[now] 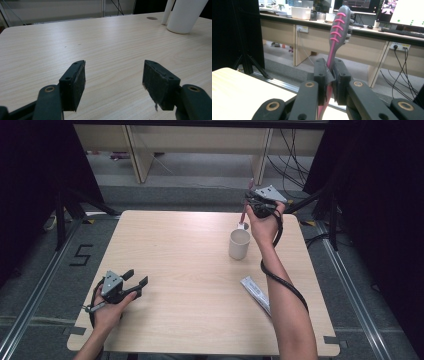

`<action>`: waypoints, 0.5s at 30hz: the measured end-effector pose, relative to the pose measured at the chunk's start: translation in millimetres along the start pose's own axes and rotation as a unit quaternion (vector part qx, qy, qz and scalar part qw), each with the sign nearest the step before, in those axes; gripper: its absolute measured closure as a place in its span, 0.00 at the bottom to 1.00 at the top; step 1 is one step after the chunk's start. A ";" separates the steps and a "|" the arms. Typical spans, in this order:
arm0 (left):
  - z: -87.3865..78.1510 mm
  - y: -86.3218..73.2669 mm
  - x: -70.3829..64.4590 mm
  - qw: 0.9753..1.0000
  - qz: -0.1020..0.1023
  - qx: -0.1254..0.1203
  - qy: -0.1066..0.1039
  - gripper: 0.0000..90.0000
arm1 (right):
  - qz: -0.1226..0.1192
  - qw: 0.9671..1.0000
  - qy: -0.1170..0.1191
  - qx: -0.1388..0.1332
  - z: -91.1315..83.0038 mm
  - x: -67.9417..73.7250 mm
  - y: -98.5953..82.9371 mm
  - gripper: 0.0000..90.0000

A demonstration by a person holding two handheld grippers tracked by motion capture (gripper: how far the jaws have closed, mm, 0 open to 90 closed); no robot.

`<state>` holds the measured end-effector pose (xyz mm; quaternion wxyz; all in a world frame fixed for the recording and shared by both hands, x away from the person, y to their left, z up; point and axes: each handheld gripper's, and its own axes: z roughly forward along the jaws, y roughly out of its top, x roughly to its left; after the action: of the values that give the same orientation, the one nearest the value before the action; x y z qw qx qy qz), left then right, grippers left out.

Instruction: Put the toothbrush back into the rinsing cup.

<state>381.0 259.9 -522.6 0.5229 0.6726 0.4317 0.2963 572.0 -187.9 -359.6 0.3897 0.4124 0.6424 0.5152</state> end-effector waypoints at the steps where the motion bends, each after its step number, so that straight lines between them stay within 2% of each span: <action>1: 0.0 -0.1 0.0 1.000 0.000 -0.001 0.000 0.39 | -0.003 1.000 0.000 -0.002 1.7 -0.5 -0.9 0.93; 3: -0.1 -0.1 -0.2 1.000 0.001 -0.001 0.000 0.39 | -0.010 1.000 0.000 0.001 3.8 -0.8 -2.5 0.93; 4: 0.0 -0.3 -0.3 1.000 0.001 -0.003 0.000 0.39 | 0.003 1.000 -0.003 0.004 4.2 0.4 -3.6 0.93; 9: 0.1 0.1 -0.1 1.000 0.003 0.001 0.000 0.39 | -0.004 1.000 -0.001 0.011 8.1 -1.7 -7.4 0.93; 11: 0.4 0.0 -0.1 1.000 0.003 0.000 0.000 0.39 | 0.005 1.000 -0.003 0.015 9.3 -1.5 -9.4 0.93; 13: 0.4 -0.1 -0.2 1.000 0.003 -0.002 0.000 0.39 | -0.004 1.000 -0.004 0.012 10.4 -2.8 -9.9 0.93; 15: 0.4 0.0 -0.2 1.000 0.003 -0.001 0.000 0.39 | 0.000 1.000 -0.002 0.015 11.3 -2.7 -10.6 0.93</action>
<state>381.2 259.6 -522.7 0.5230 0.6733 0.4292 0.2982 582.0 -188.0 -371.7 0.3845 0.4192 0.6493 0.5049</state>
